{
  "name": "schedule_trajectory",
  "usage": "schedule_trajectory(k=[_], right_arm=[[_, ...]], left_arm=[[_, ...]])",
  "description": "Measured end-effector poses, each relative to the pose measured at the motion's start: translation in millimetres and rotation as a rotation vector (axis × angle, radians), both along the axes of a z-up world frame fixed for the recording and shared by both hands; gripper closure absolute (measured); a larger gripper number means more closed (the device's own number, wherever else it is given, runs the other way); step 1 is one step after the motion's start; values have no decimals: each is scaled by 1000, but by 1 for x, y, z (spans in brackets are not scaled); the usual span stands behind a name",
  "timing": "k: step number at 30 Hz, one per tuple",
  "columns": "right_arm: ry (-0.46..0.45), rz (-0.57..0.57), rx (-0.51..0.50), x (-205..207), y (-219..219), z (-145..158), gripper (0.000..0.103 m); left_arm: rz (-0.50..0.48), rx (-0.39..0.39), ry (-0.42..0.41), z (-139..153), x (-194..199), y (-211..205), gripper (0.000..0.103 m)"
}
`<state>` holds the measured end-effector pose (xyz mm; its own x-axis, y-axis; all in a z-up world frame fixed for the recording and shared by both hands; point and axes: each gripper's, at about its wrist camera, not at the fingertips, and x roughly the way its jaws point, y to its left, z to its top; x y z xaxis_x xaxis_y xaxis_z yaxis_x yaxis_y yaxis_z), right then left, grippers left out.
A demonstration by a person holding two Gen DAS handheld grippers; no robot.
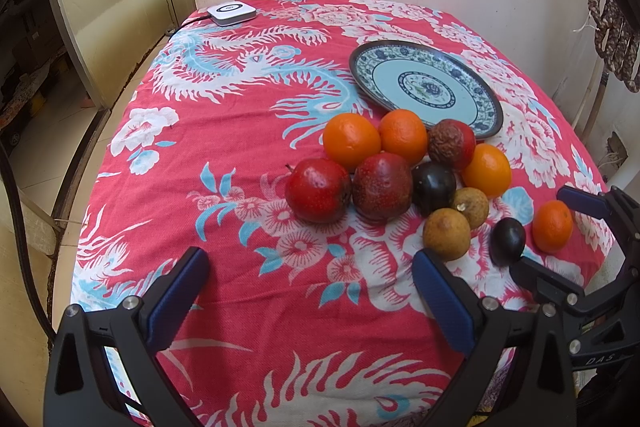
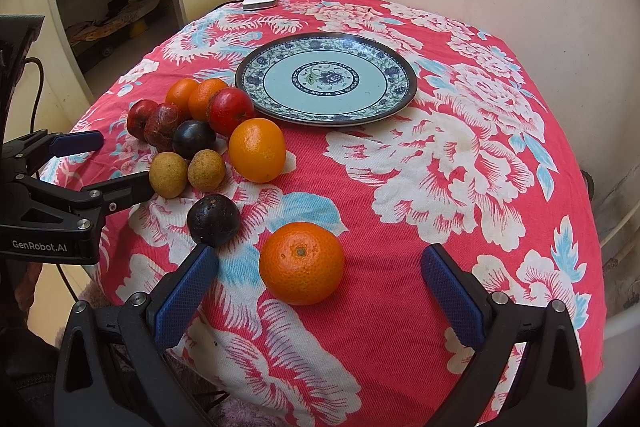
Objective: Organize fruits
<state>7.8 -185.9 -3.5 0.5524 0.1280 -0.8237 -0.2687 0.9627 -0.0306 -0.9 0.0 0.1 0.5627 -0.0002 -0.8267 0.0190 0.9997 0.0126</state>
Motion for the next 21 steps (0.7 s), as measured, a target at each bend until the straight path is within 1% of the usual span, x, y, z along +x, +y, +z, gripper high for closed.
schedule_trajectory(k=[17,21], right_arm=[[0,1,0,-1,2,0,0],[4,18,2,-3,0,0,0]], left_arm=[[0,-1,0,0,0,0,0],[-1,-2,0,0,0,0,0]])
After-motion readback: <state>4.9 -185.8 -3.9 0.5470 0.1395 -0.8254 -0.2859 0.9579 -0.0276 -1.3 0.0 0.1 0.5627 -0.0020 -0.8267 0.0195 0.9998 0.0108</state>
